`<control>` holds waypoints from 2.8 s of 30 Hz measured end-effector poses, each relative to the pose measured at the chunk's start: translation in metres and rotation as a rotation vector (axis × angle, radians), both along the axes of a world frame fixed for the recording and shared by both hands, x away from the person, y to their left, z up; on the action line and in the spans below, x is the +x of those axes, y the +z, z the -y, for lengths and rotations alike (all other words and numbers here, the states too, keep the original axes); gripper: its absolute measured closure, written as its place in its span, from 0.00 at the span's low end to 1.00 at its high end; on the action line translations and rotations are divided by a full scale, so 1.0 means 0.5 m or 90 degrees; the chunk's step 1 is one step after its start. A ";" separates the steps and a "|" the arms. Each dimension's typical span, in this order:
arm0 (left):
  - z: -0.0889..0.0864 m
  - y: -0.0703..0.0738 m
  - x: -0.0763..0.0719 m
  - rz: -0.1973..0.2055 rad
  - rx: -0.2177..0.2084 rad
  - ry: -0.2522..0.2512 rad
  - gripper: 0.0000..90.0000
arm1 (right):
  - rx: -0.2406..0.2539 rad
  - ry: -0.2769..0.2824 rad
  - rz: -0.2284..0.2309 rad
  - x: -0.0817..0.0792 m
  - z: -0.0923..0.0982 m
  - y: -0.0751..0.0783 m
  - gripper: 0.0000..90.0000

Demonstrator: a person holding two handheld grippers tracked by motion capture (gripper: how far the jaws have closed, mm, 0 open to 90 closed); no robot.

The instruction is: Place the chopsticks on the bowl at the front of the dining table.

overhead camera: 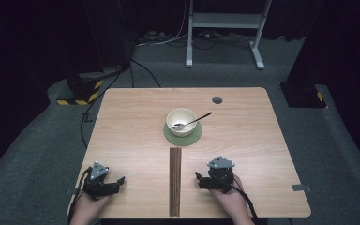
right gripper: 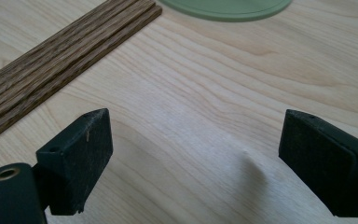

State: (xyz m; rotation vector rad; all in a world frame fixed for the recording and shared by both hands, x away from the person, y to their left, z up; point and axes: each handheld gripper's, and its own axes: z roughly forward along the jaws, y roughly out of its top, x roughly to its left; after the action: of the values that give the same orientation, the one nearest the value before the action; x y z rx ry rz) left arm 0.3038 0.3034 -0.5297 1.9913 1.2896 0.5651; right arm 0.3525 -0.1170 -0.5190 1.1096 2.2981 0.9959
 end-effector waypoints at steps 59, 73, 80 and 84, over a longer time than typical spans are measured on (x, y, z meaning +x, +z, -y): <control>-0.001 0.000 0.002 -0.001 0.000 -0.010 0.21 | 0.023 0.040 -0.038 0.050 -0.154 0.006 0.80; -0.001 0.000 0.002 -0.002 0.000 -0.011 0.21 | 0.035 0.040 -0.030 0.045 -0.150 0.010 0.80; -0.001 0.000 0.002 -0.002 0.000 -0.011 0.21 | 0.023 0.034 -0.046 0.045 -0.155 -0.002 0.80; -0.001 0.000 0.002 -0.002 0.000 -0.011 0.21 | 0.010 0.038 -0.040 0.044 -0.150 -0.002 0.81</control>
State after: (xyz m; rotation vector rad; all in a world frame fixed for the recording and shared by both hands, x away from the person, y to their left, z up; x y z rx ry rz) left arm 0.3049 0.3038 -0.5297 2.0017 1.2720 0.5538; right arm 0.3744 -0.0420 -0.5203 1.0989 2.3894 1.0175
